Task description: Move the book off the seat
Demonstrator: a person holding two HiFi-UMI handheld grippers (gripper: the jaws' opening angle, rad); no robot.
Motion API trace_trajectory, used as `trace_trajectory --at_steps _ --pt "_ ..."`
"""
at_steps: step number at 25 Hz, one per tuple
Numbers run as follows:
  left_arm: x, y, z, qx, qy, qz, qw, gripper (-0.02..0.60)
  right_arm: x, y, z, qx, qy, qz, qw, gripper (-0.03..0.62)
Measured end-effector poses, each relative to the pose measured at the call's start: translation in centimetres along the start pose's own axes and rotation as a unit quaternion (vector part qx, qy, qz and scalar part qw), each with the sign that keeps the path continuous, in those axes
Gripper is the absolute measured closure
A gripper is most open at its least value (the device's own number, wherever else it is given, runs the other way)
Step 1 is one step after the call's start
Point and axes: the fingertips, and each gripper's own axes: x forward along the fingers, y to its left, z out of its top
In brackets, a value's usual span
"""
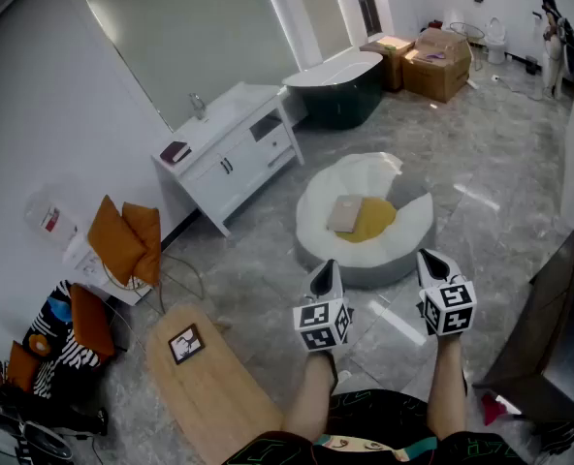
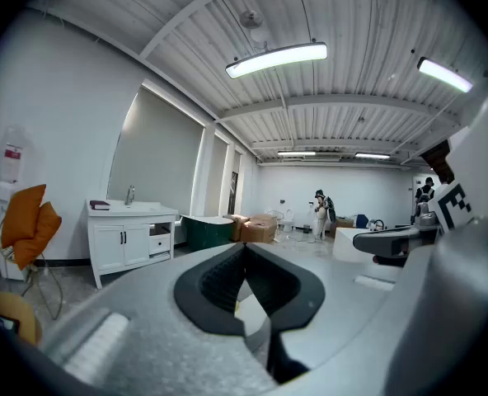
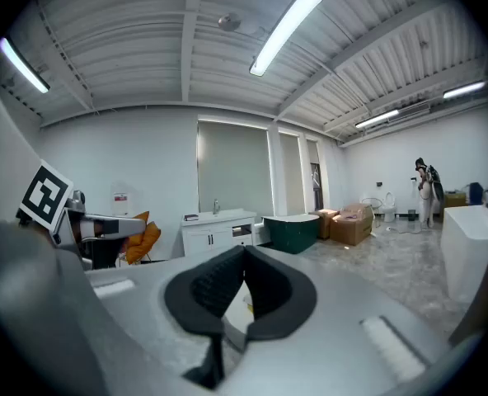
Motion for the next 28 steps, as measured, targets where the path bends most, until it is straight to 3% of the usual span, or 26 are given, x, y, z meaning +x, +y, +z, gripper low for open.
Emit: trace_trajectory --at_steps 8,18,23,28 --pt "0.7 -0.5 -0.2 -0.001 0.0 -0.002 1.0 0.571 0.0 -0.5 0.9 0.004 -0.024 -0.005 1.0 0.591" --pt "1.6 -1.6 -1.5 -0.007 0.01 -0.002 0.9999 0.571 -0.4 -2.3 -0.1 0.012 -0.013 -0.018 1.0 0.591" --pt "0.9 1.8 -3.3 -0.013 0.03 0.023 0.9992 0.571 2.0 -0.5 -2.3 0.036 0.008 0.0 0.999 0.591" --pt "2.2 4.6 -6.0 -0.042 0.056 0.052 0.9962 0.571 5.5 1.2 -4.7 0.026 0.047 0.035 0.998 0.591"
